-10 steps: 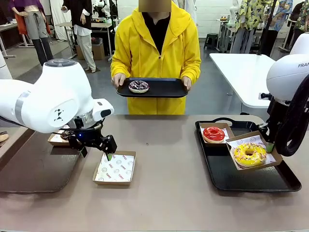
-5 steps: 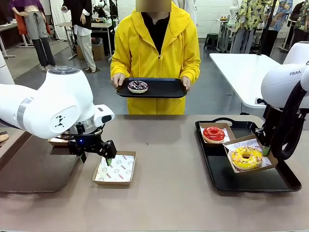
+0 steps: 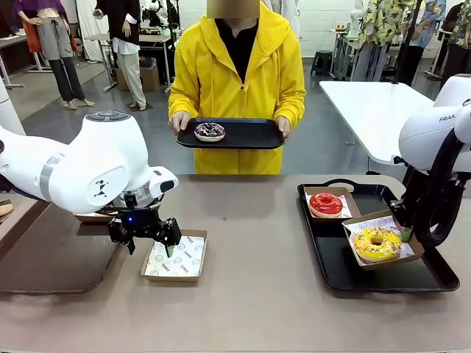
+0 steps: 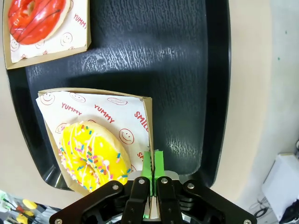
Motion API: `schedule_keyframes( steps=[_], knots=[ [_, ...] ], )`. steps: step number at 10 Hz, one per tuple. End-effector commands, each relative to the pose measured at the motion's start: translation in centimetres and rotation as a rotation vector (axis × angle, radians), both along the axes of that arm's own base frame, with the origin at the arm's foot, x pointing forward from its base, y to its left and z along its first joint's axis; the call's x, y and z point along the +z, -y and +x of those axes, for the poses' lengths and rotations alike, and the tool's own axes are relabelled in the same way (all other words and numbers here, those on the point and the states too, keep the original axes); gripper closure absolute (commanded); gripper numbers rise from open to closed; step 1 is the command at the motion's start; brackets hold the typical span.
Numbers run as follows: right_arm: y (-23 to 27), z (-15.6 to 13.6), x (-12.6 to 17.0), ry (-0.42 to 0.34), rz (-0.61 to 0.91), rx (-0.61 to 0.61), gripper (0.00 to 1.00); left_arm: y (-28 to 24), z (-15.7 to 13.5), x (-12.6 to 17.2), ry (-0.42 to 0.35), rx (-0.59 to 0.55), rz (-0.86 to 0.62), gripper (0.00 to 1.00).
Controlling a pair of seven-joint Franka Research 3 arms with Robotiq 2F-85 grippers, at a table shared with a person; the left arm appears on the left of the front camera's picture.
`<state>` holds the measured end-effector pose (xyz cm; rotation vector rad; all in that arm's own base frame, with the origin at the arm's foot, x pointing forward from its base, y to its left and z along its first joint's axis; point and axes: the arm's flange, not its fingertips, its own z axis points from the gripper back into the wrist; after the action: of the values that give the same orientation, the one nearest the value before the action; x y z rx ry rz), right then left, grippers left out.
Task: Individually package the donuts and arrange them on the tray.
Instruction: Place the picked Paper togo box on the Handle tray while simultaneously picking up another Paper togo box from the table with the other hand.
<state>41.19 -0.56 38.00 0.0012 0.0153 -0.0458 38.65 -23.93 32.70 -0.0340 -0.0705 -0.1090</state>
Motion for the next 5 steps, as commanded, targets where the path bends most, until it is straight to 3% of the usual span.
schedule_keyframes(
  steps=[1, 5],
  knots=[
    [0.6, 0.4, -0.9, 0.021, 0.017, 0.017, 0.98, 0.5, 1.2, -0.8, 0.015, 0.038, 0.020, 0.00],
    [0.3, 0.9, -2.2, -0.003, 0.012, 0.026, 0.98, 0.3, 1.6, -1.4, -0.004, 0.040, 0.020, 0.00]
  ],
)
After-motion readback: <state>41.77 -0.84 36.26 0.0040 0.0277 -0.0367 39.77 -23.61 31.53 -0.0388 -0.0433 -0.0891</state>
